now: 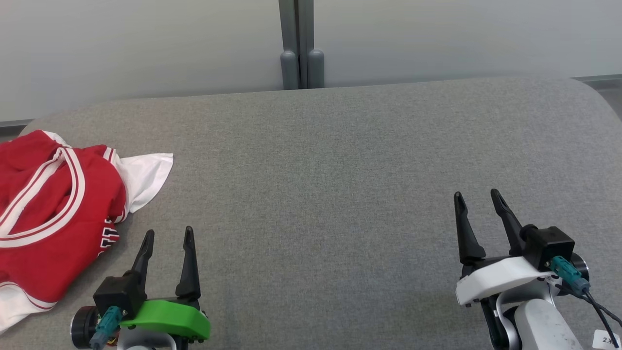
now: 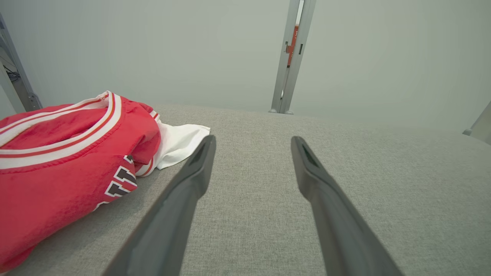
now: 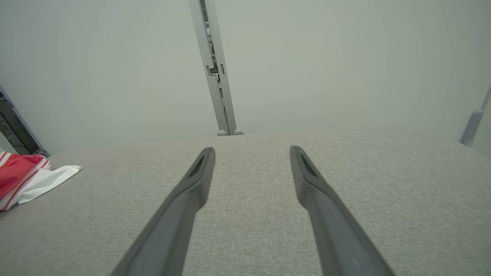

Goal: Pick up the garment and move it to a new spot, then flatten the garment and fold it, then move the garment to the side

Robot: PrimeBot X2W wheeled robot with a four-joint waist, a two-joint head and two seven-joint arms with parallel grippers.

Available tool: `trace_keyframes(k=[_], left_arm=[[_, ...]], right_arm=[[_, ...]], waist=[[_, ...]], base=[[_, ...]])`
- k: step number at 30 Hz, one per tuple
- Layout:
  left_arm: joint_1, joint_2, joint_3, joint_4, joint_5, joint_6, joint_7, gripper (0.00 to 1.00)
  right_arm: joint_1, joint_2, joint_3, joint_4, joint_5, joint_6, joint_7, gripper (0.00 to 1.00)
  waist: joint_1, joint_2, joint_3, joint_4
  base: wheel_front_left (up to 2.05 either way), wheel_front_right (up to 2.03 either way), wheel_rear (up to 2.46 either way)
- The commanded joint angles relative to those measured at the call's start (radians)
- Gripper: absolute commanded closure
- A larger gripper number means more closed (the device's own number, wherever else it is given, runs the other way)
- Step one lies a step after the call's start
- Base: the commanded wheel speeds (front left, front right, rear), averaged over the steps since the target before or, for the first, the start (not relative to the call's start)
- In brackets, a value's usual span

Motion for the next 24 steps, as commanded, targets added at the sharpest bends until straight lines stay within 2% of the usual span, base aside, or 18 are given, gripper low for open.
trace_keyframes(k=[1,9,24], left_arm=[[-0.014,0.007,-0.001,0.000,0.019,-0.003,-0.008,0.00],[-0.014,0.008,-0.008,0.004,0.055,0.002,-0.023,0.00],[-0.015,0.008,-0.006,0.012,0.036,0.008,-0.020,0.00]], right_arm=[[-0.009,-0.005,0.000,-0.002,-0.022,0.000,-0.008,0.00],[-0.010,-0.005,0.005,0.004,-0.070,0.000,-0.021,0.00],[0.000,-0.005,-0.005,0.008,-0.051,0.000,-0.022,0.00]], waist=[[0.0000,0.0000,0.000,-0.001],[0.0000,0.0000,-0.001,-0.004],[0.0000,0.0000,-0.010,0.002]], base=[[0.00,0.00,0.00],[0.00,0.00,0.00],[0.00,0.00,0.00]])
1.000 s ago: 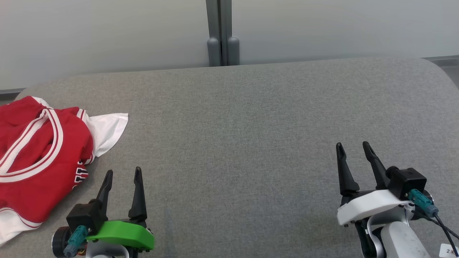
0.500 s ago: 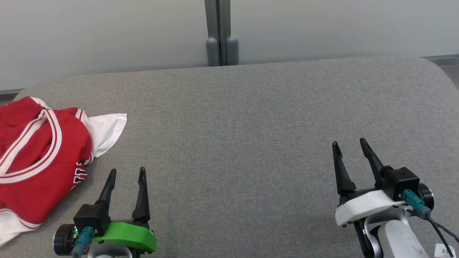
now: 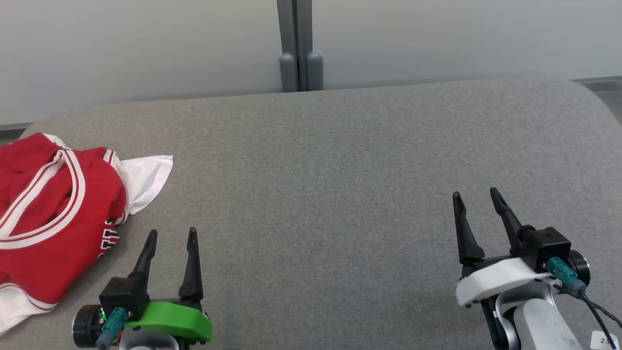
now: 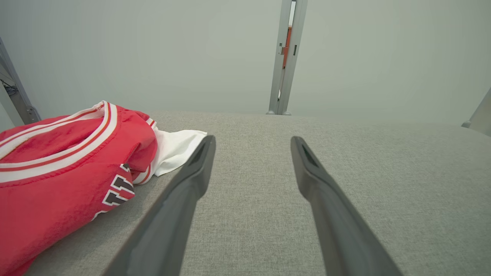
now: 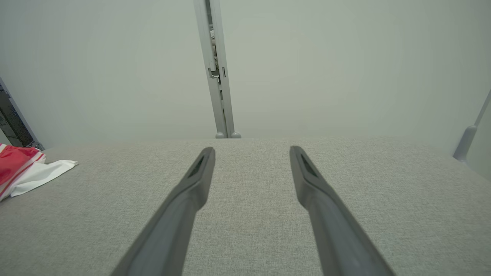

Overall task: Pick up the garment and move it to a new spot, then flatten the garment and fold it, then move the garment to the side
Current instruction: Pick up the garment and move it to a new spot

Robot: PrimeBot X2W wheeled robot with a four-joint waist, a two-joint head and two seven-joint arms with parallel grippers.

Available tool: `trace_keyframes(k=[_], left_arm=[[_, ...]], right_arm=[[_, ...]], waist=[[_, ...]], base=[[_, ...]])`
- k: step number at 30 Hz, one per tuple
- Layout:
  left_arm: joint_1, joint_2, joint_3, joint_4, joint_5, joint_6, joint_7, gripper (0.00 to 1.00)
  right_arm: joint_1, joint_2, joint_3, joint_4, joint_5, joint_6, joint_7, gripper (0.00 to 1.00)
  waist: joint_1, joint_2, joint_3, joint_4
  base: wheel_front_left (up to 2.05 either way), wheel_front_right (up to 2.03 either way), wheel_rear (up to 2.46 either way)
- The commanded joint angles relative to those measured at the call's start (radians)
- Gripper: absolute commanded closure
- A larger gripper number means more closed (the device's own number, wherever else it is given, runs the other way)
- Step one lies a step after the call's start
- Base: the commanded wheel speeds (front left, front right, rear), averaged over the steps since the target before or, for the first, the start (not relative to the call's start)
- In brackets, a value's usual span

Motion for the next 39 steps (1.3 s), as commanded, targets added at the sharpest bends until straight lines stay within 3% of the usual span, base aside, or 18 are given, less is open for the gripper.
trace_keyframes(k=[1,7,25,33,39], left_arm=[[-0.014,0.007,0.001,0.001,-0.010,0.008,-0.001,0.00],[-0.007,0.007,-0.009,-0.005,-0.024,0.020,-0.001,0.00],[0.061,0.006,0.020,-0.028,-0.009,0.036,-0.001,0.00],[0.070,0.006,0.025,-0.039,-0.011,0.042,-0.001,0.00],[0.073,0.006,0.037,-0.039,-0.012,0.043,-0.001,0.00]], right_arm=[[0.006,-0.004,-0.002,0.002,0.004,0.000,-0.005,0.00],[0.018,-0.004,-0.004,-0.007,0.003,0.000,-0.006,0.00],[0.032,-0.004,0.016,-0.005,0.018,0.000,-0.006,0.00],[0.028,-0.004,0.025,-0.001,0.023,0.000,-0.007,0.00],[0.023,-0.004,0.029,0.003,0.027,0.000,-0.007,0.00]], waist=[[0.0000,0.0000,-0.003,0.010],[0.0000,0.0000,-0.008,0.081],[0.0000,0.0000,-0.023,0.392],[0.0000,0.0000,-0.016,0.464],[0.0000,0.0000,-0.014,0.476]], base=[[0.00,0.00,0.00],[0.00,0.00,0.00],[0.00,0.00,0.00],[0.00,0.00,0.00],[0.00,0.00,0.00]])
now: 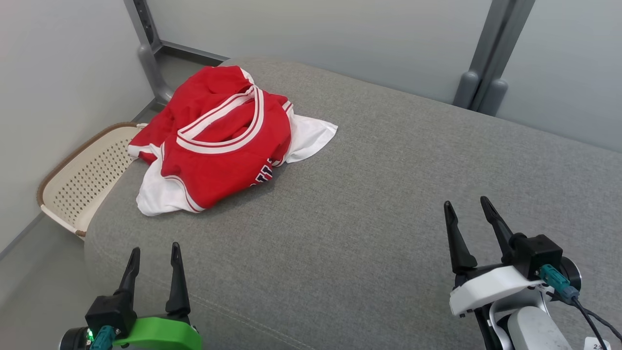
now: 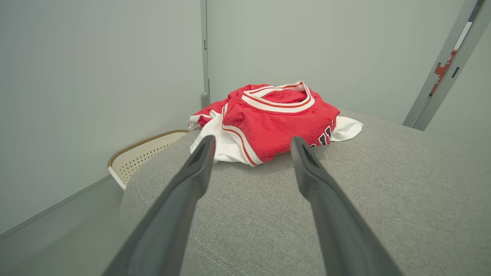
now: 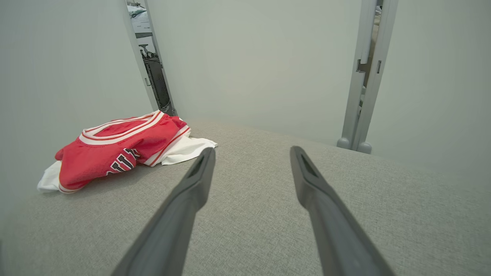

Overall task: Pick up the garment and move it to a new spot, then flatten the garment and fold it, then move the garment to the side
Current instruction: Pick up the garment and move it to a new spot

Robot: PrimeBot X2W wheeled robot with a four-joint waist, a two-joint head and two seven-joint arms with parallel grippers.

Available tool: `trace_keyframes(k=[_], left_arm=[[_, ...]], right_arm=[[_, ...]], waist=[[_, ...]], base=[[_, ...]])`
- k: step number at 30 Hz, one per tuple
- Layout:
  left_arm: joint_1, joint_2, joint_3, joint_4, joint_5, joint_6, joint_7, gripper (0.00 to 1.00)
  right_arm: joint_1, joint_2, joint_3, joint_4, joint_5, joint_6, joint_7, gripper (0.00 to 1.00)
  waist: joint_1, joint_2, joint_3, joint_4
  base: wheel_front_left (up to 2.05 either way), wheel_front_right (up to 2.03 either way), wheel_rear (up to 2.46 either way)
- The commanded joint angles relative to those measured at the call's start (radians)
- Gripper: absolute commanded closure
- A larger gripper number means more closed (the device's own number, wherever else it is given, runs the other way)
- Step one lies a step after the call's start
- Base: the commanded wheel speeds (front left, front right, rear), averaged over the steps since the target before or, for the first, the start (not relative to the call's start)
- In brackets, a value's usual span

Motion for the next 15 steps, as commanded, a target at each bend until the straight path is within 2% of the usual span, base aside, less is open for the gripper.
trace_keyframes(k=[1,10,15], left_arm=[[0.008,0.005,0.003,-0.003,0.003,0.006,-0.001,0.00],[-0.055,0.013,0.009,0.046,-0.003,0.003,0.000,0.00],[-0.242,0.039,0.035,0.177,-0.049,-0.019,0.056,0.00]], right_arm=[[0.001,-0.004,0.000,0.003,0.008,0.000,-0.006,0.00],[-0.012,-0.004,0.000,-0.004,-0.008,0.000,0.000,0.00],[-0.042,-0.004,0.013,-0.033,-0.040,0.000,0.030,0.00]], waist=[[0.0000,0.0000,0.002,0.003],[0.0000,0.0000,0.028,-0.019],[0.0000,0.0000,0.097,-0.058]], base=[[0.00,0.00,0.00],[0.00,0.00,0.00],[0.00,0.00,0.00]])
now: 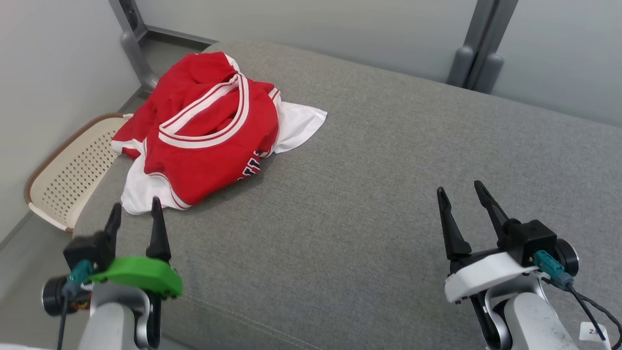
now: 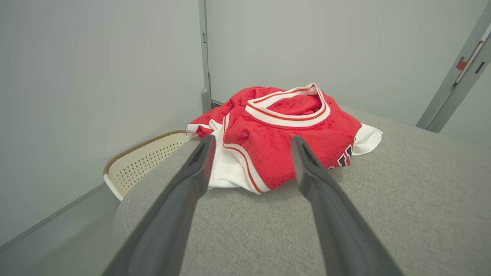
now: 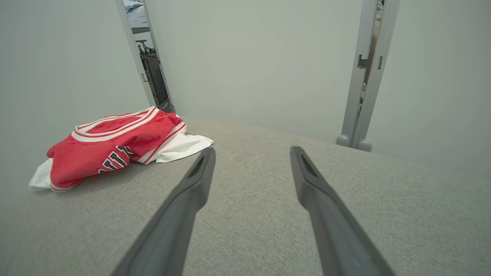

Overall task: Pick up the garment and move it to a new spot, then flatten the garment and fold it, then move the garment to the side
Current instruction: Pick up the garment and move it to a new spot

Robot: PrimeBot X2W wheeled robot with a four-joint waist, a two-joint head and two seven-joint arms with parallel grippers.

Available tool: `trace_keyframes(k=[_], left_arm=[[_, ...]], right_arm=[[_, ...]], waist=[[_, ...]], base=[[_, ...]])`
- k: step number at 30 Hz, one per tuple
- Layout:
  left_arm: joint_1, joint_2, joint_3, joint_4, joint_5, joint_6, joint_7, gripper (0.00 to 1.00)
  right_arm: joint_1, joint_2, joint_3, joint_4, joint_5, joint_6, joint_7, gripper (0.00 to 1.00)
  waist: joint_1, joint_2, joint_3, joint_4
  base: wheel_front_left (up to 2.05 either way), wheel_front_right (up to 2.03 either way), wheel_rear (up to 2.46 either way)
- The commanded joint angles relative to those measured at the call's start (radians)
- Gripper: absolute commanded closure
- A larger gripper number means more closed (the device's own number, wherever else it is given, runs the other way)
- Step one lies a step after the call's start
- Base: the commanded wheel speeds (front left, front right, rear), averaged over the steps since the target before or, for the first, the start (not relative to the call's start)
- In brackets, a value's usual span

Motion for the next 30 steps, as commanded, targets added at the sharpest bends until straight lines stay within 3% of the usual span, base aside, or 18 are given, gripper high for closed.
trace_keyframes(k=[1,13,22,28,30], left_arm=[[-0.064,0.011,0.008,0.022,-0.013,-0.009,0.011,0.00],[-0.452,0.135,0.107,0.345,-0.151,-0.044,0.158,0.00],[-0.504,0.213,0.140,0.481,-0.181,-0.032,0.230,0.00],[-0.507,0.245,0.145,0.538,-0.185,0.010,0.300,0.00],[-0.509,0.257,0.141,0.549,-0.182,0.019,0.324,1.00]], right_arm=[[-0.014,-0.005,-0.005,-0.013,-0.016,0.000,0.010,0.00],[-0.102,-0.004,0.046,-0.140,-0.105,0.000,0.097,0.00],[-0.108,-0.004,0.063,-0.161,-0.090,0.000,0.090,0.00],[-0.116,-0.004,0.062,-0.159,-0.084,0.000,0.080,0.00],[-0.118,-0.004,0.058,-0.156,-0.081,0.000,0.078,0.00]], waist=[[0.0000,0.0000,0.054,-0.033],[0.0000,0.0000,0.300,-0.203],[0.0000,0.0000,0.359,-0.297],[0.0000,0.0000,0.370,-0.328],[0.0000,0.0000,0.370,-0.332]], base=[[0.00,0.00,0.00],[0.00,0.00,0.00],[0.00,0.00,0.00],[0.00,0.00,0.00],[0.00,0.00,0.00]])
